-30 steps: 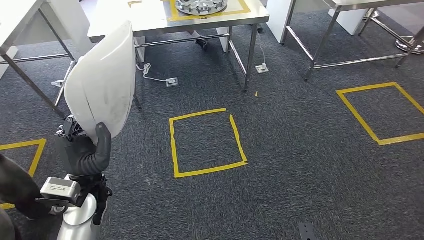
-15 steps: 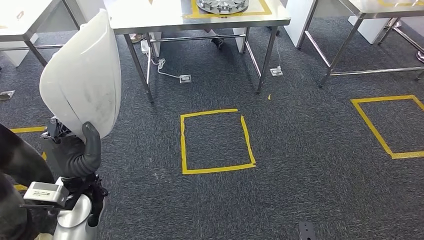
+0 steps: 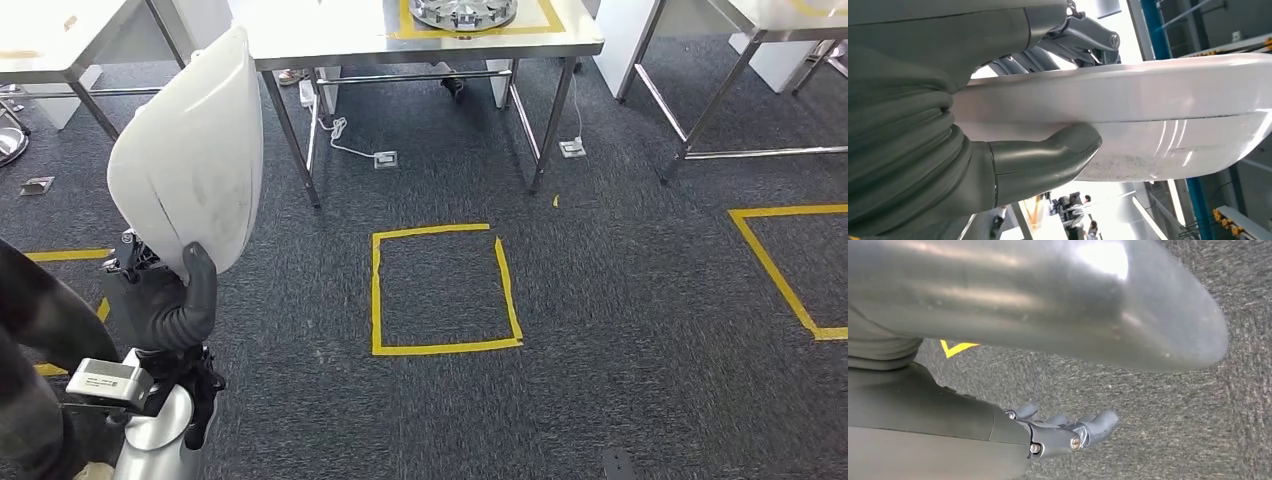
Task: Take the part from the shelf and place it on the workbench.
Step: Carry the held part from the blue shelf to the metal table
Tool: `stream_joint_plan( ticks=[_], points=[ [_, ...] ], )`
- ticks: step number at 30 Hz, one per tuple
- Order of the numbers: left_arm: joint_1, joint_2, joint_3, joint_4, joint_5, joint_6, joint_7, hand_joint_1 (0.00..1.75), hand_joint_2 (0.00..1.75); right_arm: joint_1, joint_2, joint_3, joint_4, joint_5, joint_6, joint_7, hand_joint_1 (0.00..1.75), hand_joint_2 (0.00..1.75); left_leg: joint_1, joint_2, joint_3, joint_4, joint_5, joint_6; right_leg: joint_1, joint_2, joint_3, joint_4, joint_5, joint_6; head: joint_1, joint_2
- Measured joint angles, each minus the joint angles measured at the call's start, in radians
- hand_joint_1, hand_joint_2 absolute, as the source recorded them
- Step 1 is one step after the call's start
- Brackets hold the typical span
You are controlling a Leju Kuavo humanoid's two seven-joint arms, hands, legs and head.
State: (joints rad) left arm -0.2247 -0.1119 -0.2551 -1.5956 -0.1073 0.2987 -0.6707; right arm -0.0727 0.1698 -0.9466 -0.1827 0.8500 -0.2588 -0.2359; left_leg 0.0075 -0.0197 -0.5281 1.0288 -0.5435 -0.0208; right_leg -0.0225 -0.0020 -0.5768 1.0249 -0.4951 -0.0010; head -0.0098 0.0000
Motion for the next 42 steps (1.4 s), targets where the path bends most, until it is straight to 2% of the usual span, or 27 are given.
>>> stream_joint_plan(
  ticks=[2, 4, 5, 6, 9, 10, 11, 13, 15, 17, 18, 19, 21, 22, 23, 26, 27, 28, 30, 32, 33, 34, 36, 37, 38, 40, 42],
  points=[
    [-0.003, 0.000, -0.001, 0.000, 0.000, 0.000, -0.001, 1.75, 1.75, 0.001, 0.001, 0.000, 0.000, 0.000, 0.001, -0.001, 0.00, 0.00, 0.002, 0.008, -0.045, 0.099, -0.030, -0.010, -0.003, -0.001, 0.030, -0.008, -0.015, -0.013, -0.005, 0.000],
    [-0.002, 0.002, -0.002, 0.003, 0.000, 0.000, -0.001, 1.75, 1.75, 0.003, 0.001, -0.001, 0.000, 0.000, 0.001, -0.001, 0.00, 0.00, 0.002, 0.013, -0.151, 0.249, -0.065, -0.014, -0.002, -0.001, 0.059, -0.012, -0.039, -0.019, -0.006, 0.000],
    [0.000, 0.003, -0.002, 0.006, 0.000, 0.000, -0.001, 1.75, 1.75, 0.004, 0.001, -0.001, 0.000, 0.000, 0.001, 0.000, 0.00, 0.00, 0.002, 0.013, -0.196, 0.293, -0.058, -0.014, -0.002, -0.001, 0.076, -0.012, -0.053, -0.019, -0.007, 0.000],
    [0.001, 0.003, -0.002, 0.008, 0.000, 0.000, 0.000, 1.75, 1.75, 0.005, 0.001, -0.002, 0.000, 0.000, 0.001, 0.000, 0.00, 0.00, 0.002, 0.013, -0.226, 0.299, -0.027, -0.011, -0.002, 0.000, 0.095, -0.013, -0.069, -0.018, -0.007, 0.000],
    [0.002, 0.006, -0.002, 0.011, 0.000, 0.000, 0.000, 1.75, 1.75, 0.008, 0.004, -0.003, 0.000, 0.000, 0.003, 0.000, 0.00, 0.00, -0.006, 0.015, -0.212, 0.125, 0.152, 0.007, -0.001, 0.003, 0.165, -0.025, -0.118, -0.011, -0.005, 0.000],
    [0.003, 0.008, -0.003, 0.012, 0.000, 0.000, -0.001, 1.75, 1.75, 0.008, 0.005, -0.004, 0.001, 0.000, 0.004, 0.000, 0.00, 0.00, -0.012, 0.017, -0.195, 0.070, 0.184, 0.015, 0.000, 0.004, 0.183, -0.032, -0.133, -0.005, -0.005, 0.000],
    [0.004, 0.010, -0.003, 0.013, 0.000, 0.000, 0.000, 1.75, 1.75, 0.008, 0.006, -0.004, 0.001, 0.000, 0.005, 0.001, 0.00, 0.00, -0.017, 0.020, -0.180, 0.037, 0.188, 0.020, 0.001, 0.004, 0.197, -0.043, -0.144, 0.002, -0.005, 0.000],
    [0.004, 0.011, -0.004, 0.010, 0.000, -0.001, 0.000, 1.75, 1.75, 0.006, 0.008, -0.006, 0.001, -0.001, 0.007, 0.003, 0.00, 0.00, -0.020, 0.019, -0.155, 0.012, 0.154, 0.031, 0.001, 0.003, 0.217, -0.051, -0.139, 0.016, -0.005, 0.000],
    [0.002, 0.010, -0.004, 0.005, 0.000, -0.002, 0.000, 1.75, 1.75, 0.002, 0.009, -0.006, 0.001, -0.001, 0.008, 0.005, 0.00, 0.00, -0.014, 0.014, -0.116, -0.015, 0.129, 0.042, 0.001, 0.002, 0.191, 0.021, -0.091, 0.025, -0.003, 0.000],
    [0.002, 0.010, -0.005, 0.007, 0.000, -0.005, 0.001, 1.75, 1.75, -0.001, 0.011, -0.006, 0.001, -0.001, 0.008, 0.003, 0.00, 0.00, -0.010, 0.012, -0.061, -0.045, 0.106, 0.050, 0.001, 0.003, 0.099, 0.159, -0.058, 0.030, -0.001, 0.000],
    [0.004, 0.010, -0.005, 0.009, 0.000, -0.007, 0.003, 1.75, 1.75, -0.001, 0.011, -0.006, 0.001, -0.001, 0.007, 0.001, 0.00, 0.00, -0.010, 0.011, -0.033, -0.059, 0.093, 0.053, 0.002, 0.004, 0.048, 0.214, -0.072, 0.032, 0.001, 0.000],
    [0.006, 0.010, -0.005, 0.011, 0.000, -0.009, 0.005, 1.75, 1.75, 0.001, 0.011, -0.007, 0.001, -0.001, 0.004, -0.001, 0.00, 0.00, -0.010, 0.009, -0.004, -0.070, 0.078, 0.054, 0.002, 0.004, 0.001, 0.245, -0.110, 0.034, 0.002, 0.000],
    [0.009, 0.010, -0.005, 0.014, 0.000, -0.012, 0.009, 1.75, 1.75, 0.007, 0.011, -0.007, 0.001, 0.000, -0.006, -0.006, 0.00, 0.00, -0.009, 0.002, 0.058, -0.090, 0.045, 0.051, 0.002, 0.004, -0.069, 0.238, -0.200, 0.038, 0.003, 0.000],
    [0.009, 0.010, -0.005, 0.014, 0.000, -0.014, 0.010, 1.75, 1.75, 0.010, 0.011, -0.007, 0.001, -0.001, -0.011, -0.008, 0.00, 0.00, -0.008, -0.001, 0.090, -0.097, 0.025, 0.049, 0.002, 0.003, -0.094, 0.206, -0.216, 0.039, 0.003, 0.000],
    [0.009, 0.010, -0.005, 0.016, 0.000, -0.015, 0.011, 1.75, 1.75, 0.013, 0.011, -0.008, 0.001, -0.001, -0.015, -0.010, 0.00, 0.00, -0.007, -0.003, 0.121, -0.102, 0.004, 0.046, 0.002, 0.003, -0.113, 0.157, -0.187, 0.039, 0.004, 0.000],
    [0.013, 0.011, -0.006, 0.022, 0.000, -0.019, 0.015, 1.75, 1.75, 0.027, 0.012, -0.011, 0.001, -0.003, -0.022, -0.008, 0.00, 0.00, -0.011, -0.009, 0.187, -0.099, -0.065, 0.032, 0.003, -0.005, -0.143, 0.000, 0.104, 0.030, 0.004, 0.000],
    [0.014, 0.010, -0.006, 0.023, 0.000, -0.020, 0.016, 1.75, 1.75, 0.029, 0.012, -0.014, 0.002, -0.005, -0.024, -0.004, 0.00, 0.00, -0.013, -0.012, 0.203, -0.098, -0.084, 0.025, 0.004, -0.007, -0.143, -0.015, 0.161, 0.021, 0.003, 0.000],
    [0.012, 0.010, -0.007, 0.021, 0.000, -0.021, 0.016, 1.75, 1.75, 0.026, 0.013, -0.016, 0.002, -0.006, -0.025, -0.002, 0.00, 0.00, -0.014, -0.014, 0.212, -0.086, -0.090, 0.018, 0.006, -0.008, -0.140, -0.011, 0.167, 0.012, 0.002, 0.000],
    [0.003, 0.009, -0.007, 0.013, 0.000, -0.022, 0.016, 1.75, 1.75, 0.013, 0.014, -0.019, 0.002, -0.009, -0.024, 0.002, 0.00, 0.00, -0.011, -0.012, 0.173, 0.003, -0.052, 0.005, 0.005, -0.004, -0.122, -0.002, 0.138, -0.005, -0.001, 0.000],
    [-0.003, 0.009, -0.007, 0.010, 0.000, -0.022, 0.016, 1.75, 1.75, 0.004, 0.015, -0.022, 0.002, -0.009, -0.023, 0.004, 0.00, 0.00, -0.009, -0.002, 0.068, 0.166, -0.011, -0.005, 0.002, -0.002, -0.093, -0.009, 0.114, -0.018, -0.003, 0.000],
    [-0.002, 0.009, -0.007, 0.011, 0.000, -0.022, 0.016, 1.75, 1.75, 0.004, 0.015, -0.023, 0.002, -0.009, -0.023, 0.006, 0.00, 0.00, -0.007, 0.003, 0.014, 0.228, -0.025, -0.009, 0.002, -0.001, -0.076, -0.012, 0.100, -0.021, -0.004, 0.000],
    [-0.002, 0.009, -0.007, 0.012, 0.000, -0.023, 0.017, 1.75, 1.75, 0.003, 0.014, -0.025, 0.002, -0.009, -0.023, 0.008, 0.00, 0.00, -0.006, 0.006, -0.033, 0.265, -0.063, -0.012, 0.002, 0.000, -0.058, -0.013, 0.086, -0.023, -0.004, 0.000],
    [-0.001, 0.010, -0.007, 0.014, 0.000, -0.023, 0.018, 1.75, 1.75, 0.003, 0.015, -0.026, 0.002, -0.009, -0.024, 0.016, 0.00, 0.00, -0.004, 0.009, -0.095, 0.273, -0.151, -0.015, 0.001, 0.002, -0.021, -0.014, 0.057, -0.020, -0.004, 0.000],
    [-0.001, 0.010, -0.007, 0.015, 0.000, -0.024, 0.018, 1.75, 1.75, 0.003, 0.015, -0.027, 0.002, -0.009, -0.025, 0.019, 0.00, 0.00, -0.003, 0.010, -0.109, 0.247, -0.164, -0.015, 0.001, 0.003, -0.002, -0.014, 0.043, -0.018, -0.004, 0.000],
    [-0.002, 0.010, -0.007, 0.015, 0.000, -0.024, 0.018, 1.75, 1.75, 0.003, 0.015, -0.028, 0.002, -0.010, -0.026, 0.022, 0.00, 0.00, -0.003, 0.011, -0.115, 0.204, -0.143, -0.015, 0.000, 0.005, 0.017, -0.014, 0.029, -0.016, -0.004, 0.000],
    [-0.002, 0.011, -0.007, 0.016, 0.000, -0.026, 0.018, 1.75, 1.75, 0.002, 0.015, -0.030, 0.002, -0.013, -0.027, 0.022, 0.00, 0.00, -0.002, 0.018, -0.114, 0.086, -0.015, -0.012, 0.000, 0.007, 0.047, -0.011, 0.002, -0.008, -0.005, 0.000],
    [-0.001, 0.012, -0.007, 0.018, 0.000, -0.029, 0.020, 1.75, 1.75, 0.001, 0.015, -0.033, 0.001, -0.019, -0.024, 0.017, 0.00, 0.00, -0.002, 0.028, -0.112, 0.017, 0.078, -0.001, 0.003, 0.009, 0.061, -0.007, -0.025, 0.004, -0.007, 0.000]
  ],
)
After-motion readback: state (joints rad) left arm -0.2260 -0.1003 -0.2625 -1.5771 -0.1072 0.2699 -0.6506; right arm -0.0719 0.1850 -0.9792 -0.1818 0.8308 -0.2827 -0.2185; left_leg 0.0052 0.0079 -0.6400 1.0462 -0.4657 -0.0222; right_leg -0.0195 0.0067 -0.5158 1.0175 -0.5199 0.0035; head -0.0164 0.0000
